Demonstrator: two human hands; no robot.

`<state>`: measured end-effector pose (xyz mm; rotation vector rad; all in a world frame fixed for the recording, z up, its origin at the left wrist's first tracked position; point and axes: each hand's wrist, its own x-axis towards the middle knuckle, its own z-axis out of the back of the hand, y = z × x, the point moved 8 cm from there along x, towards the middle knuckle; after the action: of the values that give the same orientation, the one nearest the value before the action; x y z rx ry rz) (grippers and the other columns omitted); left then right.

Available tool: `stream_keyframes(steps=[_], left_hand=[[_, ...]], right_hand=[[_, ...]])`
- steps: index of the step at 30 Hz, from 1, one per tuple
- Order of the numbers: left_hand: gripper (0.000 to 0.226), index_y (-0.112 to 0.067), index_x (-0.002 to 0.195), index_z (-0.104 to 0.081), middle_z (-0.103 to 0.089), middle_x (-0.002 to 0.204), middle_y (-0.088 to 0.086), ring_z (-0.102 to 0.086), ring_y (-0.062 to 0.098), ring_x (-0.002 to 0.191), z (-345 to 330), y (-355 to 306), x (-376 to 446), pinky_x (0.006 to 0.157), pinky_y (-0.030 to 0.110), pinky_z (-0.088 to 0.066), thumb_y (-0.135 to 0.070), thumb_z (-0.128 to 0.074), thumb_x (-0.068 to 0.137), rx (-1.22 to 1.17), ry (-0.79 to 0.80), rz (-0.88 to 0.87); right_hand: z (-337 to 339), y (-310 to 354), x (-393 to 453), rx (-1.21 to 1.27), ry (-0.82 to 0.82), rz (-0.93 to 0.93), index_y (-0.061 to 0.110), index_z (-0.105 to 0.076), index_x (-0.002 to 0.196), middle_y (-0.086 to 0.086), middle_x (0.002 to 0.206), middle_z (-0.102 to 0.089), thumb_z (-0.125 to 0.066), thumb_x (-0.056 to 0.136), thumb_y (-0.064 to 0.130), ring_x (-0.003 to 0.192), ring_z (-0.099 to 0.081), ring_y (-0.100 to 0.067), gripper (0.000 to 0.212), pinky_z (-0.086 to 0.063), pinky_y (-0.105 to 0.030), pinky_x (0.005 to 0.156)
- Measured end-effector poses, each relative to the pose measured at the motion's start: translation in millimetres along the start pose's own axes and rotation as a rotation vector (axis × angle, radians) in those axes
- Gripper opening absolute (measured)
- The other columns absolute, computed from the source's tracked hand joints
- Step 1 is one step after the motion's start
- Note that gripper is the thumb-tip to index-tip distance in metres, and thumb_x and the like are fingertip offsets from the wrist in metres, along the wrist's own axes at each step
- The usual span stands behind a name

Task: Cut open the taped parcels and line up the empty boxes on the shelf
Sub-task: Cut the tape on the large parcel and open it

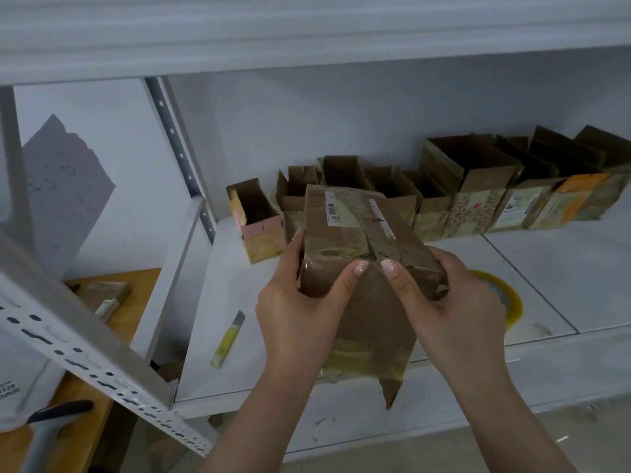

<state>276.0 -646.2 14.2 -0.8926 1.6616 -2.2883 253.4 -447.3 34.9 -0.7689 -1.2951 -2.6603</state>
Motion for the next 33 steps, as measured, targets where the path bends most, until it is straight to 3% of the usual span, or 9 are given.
stream_keyframes(steps=[3, 7, 12, 15, 20, 23, 27, 30, 33], left_hand=[[0.072, -0.039, 0.139, -0.051, -0.067, 0.107, -0.030, -0.061, -0.013, 0.099, 1.2, 2.8, 2.9, 0.082, 0.020, -0.057, -0.074, -0.056, 0.077, -0.031, 0.032, 0.006], [0.059, -0.041, 0.138, -0.046, -0.065, 0.091, -0.036, -0.053, -0.025, 0.096, 3.8, 6.5, 3.8, 0.075, -0.003, -0.042, -0.060, -0.049, 0.082, -0.066, 0.027, 0.035], [0.057, -0.042, 0.138, -0.044, -0.061, 0.087, -0.045, -0.054, -0.025, 0.094, 2.3, 5.2, 4.7, 0.074, -0.002, -0.041, -0.059, -0.047, 0.084, -0.050, 0.056, -0.009], [0.055, -0.044, 0.139, -0.039, -0.054, 0.089, -0.054, -0.052, -0.027, 0.093, -1.3, 3.5, 3.0, 0.073, -0.002, -0.041, -0.057, -0.045, 0.086, -0.008, 0.084, -0.042], [0.064, -0.041, 0.139, -0.050, -0.058, 0.129, -0.030, -0.048, -0.013, 0.123, -1.8, 10.0, 3.9, 0.093, 0.009, -0.044, -0.076, -0.032, 0.088, -0.155, 0.120, -0.014], [0.061, -0.041, 0.134, -0.055, -0.059, 0.121, -0.035, -0.048, -0.019, 0.117, -2.1, 19.1, 11.7, 0.090, 0.005, -0.045, -0.068, -0.023, 0.089, -0.220, 0.100, 0.055], [0.063, -0.052, 0.142, -0.037, -0.046, 0.146, -0.022, -0.037, -0.002, 0.137, -10.3, 19.0, 24.1, 0.117, 0.032, -0.032, -0.076, -0.014, 0.089, -0.128, 0.170, 0.024], [0.068, -0.057, 0.147, -0.020, -0.027, 0.158, -0.018, -0.021, 0.001, 0.146, -22.7, 15.3, 22.2, 0.123, 0.038, -0.018, -0.081, -0.009, 0.084, -0.129, 0.306, 0.000], [0.074, -0.050, 0.150, -0.019, -0.021, 0.161, -0.014, -0.015, 0.003, 0.148, -26.4, 10.8, 19.6, 0.123, 0.042, -0.016, -0.082, -0.012, 0.085, -0.123, 0.350, -0.083]], right_hand=[[-1.4, -2.9, -0.1, 0.087, 0.005, 0.004, 0.027, -0.067, 0.113, 0.017, 0.056, -0.054, -0.027, 0.085, 0.074, 0.064, -0.058, -0.003, 0.068, -0.037, -0.022, 0.052], [-2.3, -6.7, 1.7, 0.089, -0.016, 0.008, 0.022, -0.064, 0.128, 0.016, 0.066, -0.059, -0.025, 0.088, 0.068, 0.067, -0.058, -0.008, 0.072, -0.048, -0.031, 0.061], [-2.9, -8.2, 2.7, 0.113, -0.003, -0.003, 0.027, -0.066, 0.119, 0.017, 0.057, -0.057, -0.029, 0.080, 0.080, 0.062, -0.057, -0.004, 0.076, -0.044, -0.028, 0.057], [-4.6, -6.3, 5.8, 0.021, 0.012, -0.033, 0.025, -0.062, 0.124, 0.019, 0.076, -0.059, -0.040, 0.070, 0.088, 0.081, -0.064, -0.014, 0.086, -0.048, -0.030, 0.069], [-1.9, -11.5, 8.9, 0.043, -0.001, -0.072, 0.026, -0.064, 0.122, 0.011, 0.088, -0.069, -0.045, 0.069, 0.088, 0.093, -0.067, -0.019, 0.084, -0.053, -0.036, 0.078], [-0.7, -15.3, 9.7, 0.057, -0.003, -0.090, 0.028, -0.065, 0.121, 0.011, 0.090, -0.070, -0.047, 0.067, 0.088, 0.093, -0.066, -0.017, 0.083, -0.051, -0.033, 0.078], [-2.0, -13.3, 9.8, 0.048, 0.008, -0.091, 0.029, -0.064, 0.121, 0.014, 0.086, -0.067, -0.045, 0.065, 0.090, 0.090, -0.064, -0.016, 0.086, -0.046, -0.030, 0.073], [-0.7, -14.3, 11.4, 0.028, 0.009, -0.096, 0.030, -0.064, 0.120, 0.020, 0.080, -0.061, -0.042, 0.064, 0.091, 0.085, -0.061, -0.013, 0.085, -0.043, -0.029, 0.070], [0.3, -17.3, 14.0, -0.003, 0.011, -0.099, 0.032, -0.063, 0.120, 0.027, 0.077, -0.054, -0.037, 0.061, 0.089, 0.081, -0.055, -0.009, 0.086, -0.040, -0.028, 0.068]])
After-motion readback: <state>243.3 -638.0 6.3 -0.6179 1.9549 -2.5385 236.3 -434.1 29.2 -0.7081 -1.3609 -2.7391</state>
